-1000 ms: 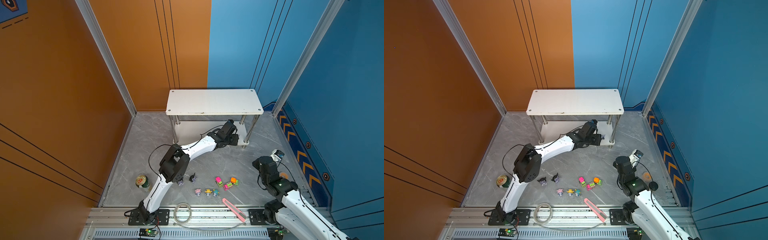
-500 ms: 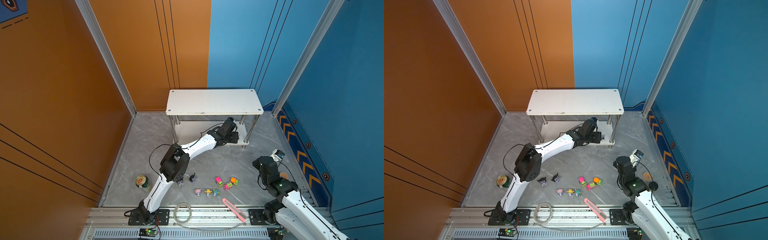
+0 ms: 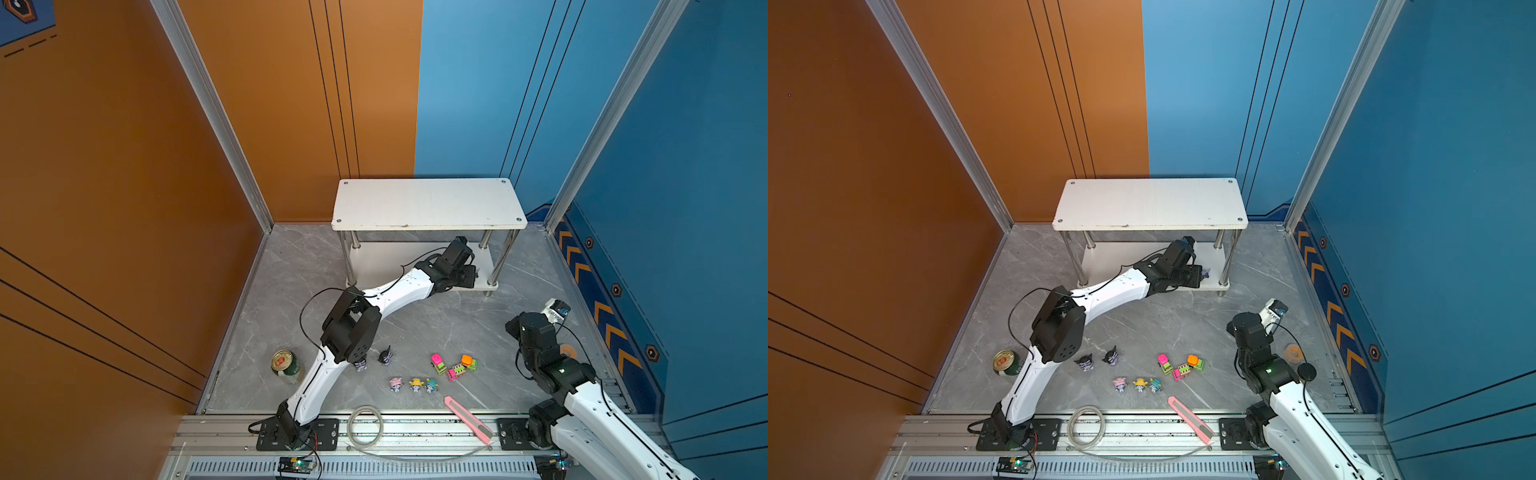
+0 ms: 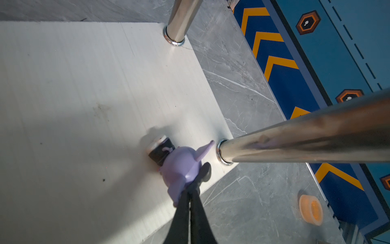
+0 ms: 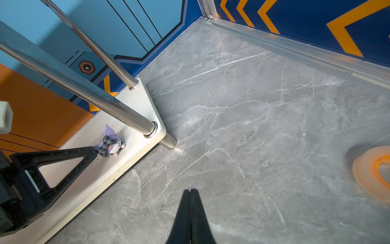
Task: Organize plastic toys on shelves
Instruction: Rotate the plastic toy on the shelf.
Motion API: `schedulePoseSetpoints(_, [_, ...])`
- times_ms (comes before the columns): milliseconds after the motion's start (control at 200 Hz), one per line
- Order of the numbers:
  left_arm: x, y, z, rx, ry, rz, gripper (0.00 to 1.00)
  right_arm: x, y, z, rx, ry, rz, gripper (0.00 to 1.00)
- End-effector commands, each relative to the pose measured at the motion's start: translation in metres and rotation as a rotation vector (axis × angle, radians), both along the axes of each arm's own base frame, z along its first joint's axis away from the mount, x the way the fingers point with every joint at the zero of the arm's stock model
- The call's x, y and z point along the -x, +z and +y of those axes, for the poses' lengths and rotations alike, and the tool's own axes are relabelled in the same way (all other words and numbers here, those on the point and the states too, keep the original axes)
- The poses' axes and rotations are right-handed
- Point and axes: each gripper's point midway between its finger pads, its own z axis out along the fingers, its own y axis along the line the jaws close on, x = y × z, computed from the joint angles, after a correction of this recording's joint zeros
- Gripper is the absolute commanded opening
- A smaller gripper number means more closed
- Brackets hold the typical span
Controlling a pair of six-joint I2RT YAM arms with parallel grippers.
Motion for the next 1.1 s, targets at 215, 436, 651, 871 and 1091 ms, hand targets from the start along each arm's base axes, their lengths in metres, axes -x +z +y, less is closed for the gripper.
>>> schedulePoseSetpoints(215, [-0.016,-0.009,0.012,-0.046,0.037,-0.009,0.08,-0.004,0.01,0.002,-0.014,0.005,-0.025,0.0])
schedulePoseSetpoints(436, [-0.015,-0.004,0.013,-0.045,0.036,-0.017,0.08,-0.006,0.008,0.004,-0.019,0.011,-0.019,0.0])
schedulePoseSetpoints(651, [-0.015,0.003,0.013,-0.046,0.034,-0.036,0.09,-0.007,0.007,0.006,-0.019,0.016,-0.017,0.0])
schedulePoseSetpoints(871, [-0.018,0.005,0.016,-0.058,0.039,-0.047,0.11,-0.006,0.005,0.006,-0.019,0.018,-0.015,0.0])
schedulePoseSetpoints(1091, [-0.02,0.011,0.015,-0.051,0.038,-0.06,0.19,-0.006,0.003,0.006,-0.021,0.02,-0.011,0.0])
